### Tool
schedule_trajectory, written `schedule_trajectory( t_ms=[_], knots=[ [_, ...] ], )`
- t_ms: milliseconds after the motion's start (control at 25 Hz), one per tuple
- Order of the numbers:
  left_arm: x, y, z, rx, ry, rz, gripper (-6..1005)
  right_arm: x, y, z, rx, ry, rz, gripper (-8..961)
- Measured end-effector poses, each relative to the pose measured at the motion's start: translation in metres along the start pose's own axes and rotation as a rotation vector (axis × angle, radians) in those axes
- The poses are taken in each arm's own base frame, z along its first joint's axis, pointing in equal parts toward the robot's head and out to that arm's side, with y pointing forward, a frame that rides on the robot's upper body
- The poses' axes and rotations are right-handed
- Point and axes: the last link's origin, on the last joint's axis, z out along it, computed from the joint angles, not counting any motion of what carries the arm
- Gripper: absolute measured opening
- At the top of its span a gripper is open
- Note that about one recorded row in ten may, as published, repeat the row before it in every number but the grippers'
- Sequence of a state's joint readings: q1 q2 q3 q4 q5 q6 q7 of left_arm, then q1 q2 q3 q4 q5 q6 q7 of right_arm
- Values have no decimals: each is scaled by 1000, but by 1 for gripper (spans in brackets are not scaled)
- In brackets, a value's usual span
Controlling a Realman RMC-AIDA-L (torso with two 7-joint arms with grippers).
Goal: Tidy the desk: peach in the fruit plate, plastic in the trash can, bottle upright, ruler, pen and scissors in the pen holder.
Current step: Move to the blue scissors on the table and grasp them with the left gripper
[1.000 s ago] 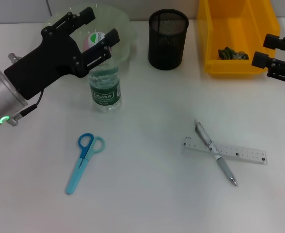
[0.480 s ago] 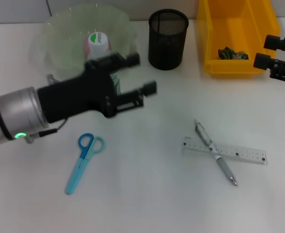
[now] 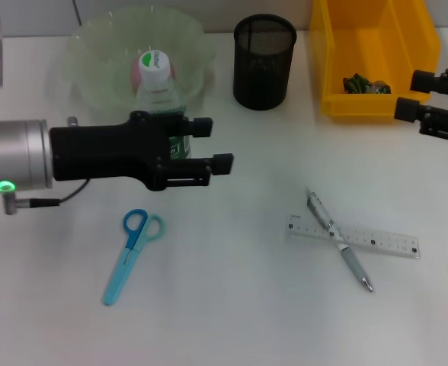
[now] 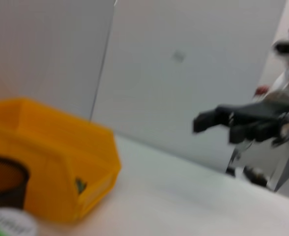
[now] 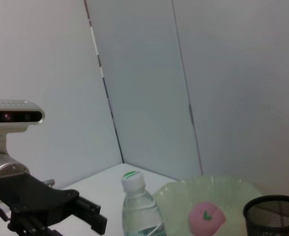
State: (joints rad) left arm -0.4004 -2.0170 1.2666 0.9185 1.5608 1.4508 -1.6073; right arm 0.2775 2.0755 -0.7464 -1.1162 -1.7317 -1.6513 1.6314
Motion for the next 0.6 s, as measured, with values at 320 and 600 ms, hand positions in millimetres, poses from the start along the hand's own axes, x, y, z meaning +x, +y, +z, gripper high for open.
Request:
schedule_trajectory(
  t_ms=[320,600],
  knots=[
    [14,-7,-9,136,-250,-180,735,9,-1,5,-13,-4,49,622],
    [16,-11,-13,253,-388,-351,733,20,-11,5,48,-7,60,621]
  ],
)
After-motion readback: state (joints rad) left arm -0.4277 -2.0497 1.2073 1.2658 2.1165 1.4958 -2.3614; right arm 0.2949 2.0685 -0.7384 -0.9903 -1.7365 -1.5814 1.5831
